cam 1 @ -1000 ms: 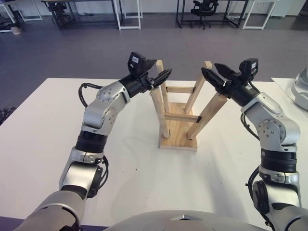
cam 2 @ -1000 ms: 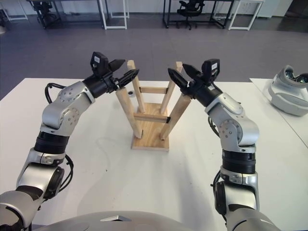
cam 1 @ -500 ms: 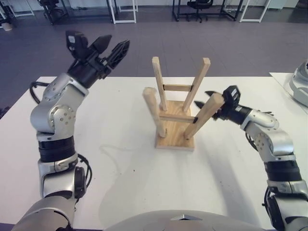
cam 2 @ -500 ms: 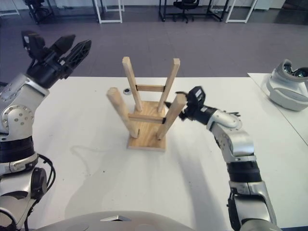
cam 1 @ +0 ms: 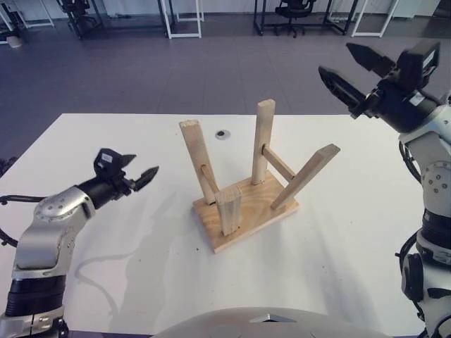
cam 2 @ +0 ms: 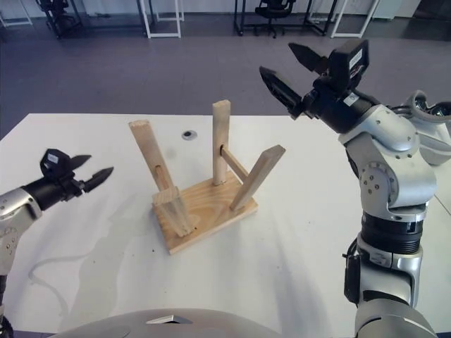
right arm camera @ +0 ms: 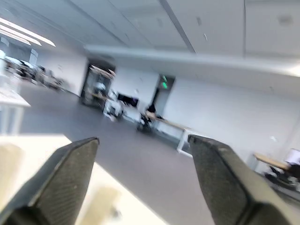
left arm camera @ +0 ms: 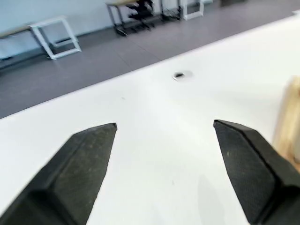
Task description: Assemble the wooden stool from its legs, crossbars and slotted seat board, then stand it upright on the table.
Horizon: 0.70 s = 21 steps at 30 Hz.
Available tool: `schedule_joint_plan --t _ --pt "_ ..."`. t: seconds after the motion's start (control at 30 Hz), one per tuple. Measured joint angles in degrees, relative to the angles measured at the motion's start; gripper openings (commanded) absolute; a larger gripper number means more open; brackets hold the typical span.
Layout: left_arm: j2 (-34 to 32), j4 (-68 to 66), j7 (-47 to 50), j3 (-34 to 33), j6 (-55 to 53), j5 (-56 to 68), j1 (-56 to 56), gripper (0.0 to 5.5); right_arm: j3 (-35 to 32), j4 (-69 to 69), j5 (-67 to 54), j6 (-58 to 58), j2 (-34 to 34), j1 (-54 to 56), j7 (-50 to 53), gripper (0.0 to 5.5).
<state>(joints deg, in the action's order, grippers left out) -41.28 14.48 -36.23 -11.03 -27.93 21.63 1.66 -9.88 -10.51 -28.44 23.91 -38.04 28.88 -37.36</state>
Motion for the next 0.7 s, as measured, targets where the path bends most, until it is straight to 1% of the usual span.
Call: schedule_joint_plan --t 0.07,0.13,0.2,0.3,0.4,0.43,0.53,0.6,0.7 --pt "-0.75 0.19 -1.57 5.3 0.22 -3.4 0.7 3.8 6.66 10.49 8.52 -5.72 -0.19 -4.07 -1.73 3.57" --pt "-1.74 -0.72 -4.15 14.26 1.14 -8.95 0.25 3.8 13.19 22.96 15.98 -13.32 0.79 -9.57 -4.0 3.57" --pt "-1.32 -2.58 -6.06 20.92 1.26 -12.63 -0.99 3.8 15.84 31.4 19.61 -19.09 2.43 -11.47 -5.43 3.57" --pt "0.09 -4.42 -6.44 26.34 3.19 -16.28 -4.81 3.8 19.21 38.21 22.17 -27.34 4.0 -13.27 -9.53 3.57" --pt "2.29 -8.05 -4.63 26.52 5.16 -17.87 -6.62 3.8 18.57 36.06 21.34 -28.07 3.29 -16.05 -12.5 3.57" --pt "4.51 -10.99 -2.05 25.65 6.17 -18.17 -7.78 3.8 18.22 34.0 20.84 -27.89 3.07 -17.74 -13.45 3.57" --pt "7.7 -15.14 2.36 23.49 8.16 -19.57 -9.42 3.8 17.22 30.4 20.22 -27.62 4.02 -20.46 -11.76 3.57" --pt "7.95 -13.88 3.18 21.51 8.98 -19.31 -6.64 3.8 15.88 28.15 20.45 -27.32 4.79 -22.75 -8.61 3.57" --pt "7.12 -7.71 3.58 17.58 8.04 -17.76 1.11 3.8 12.86 26.05 21.43 -27.32 4.51 -26.56 -4.61 3.57"
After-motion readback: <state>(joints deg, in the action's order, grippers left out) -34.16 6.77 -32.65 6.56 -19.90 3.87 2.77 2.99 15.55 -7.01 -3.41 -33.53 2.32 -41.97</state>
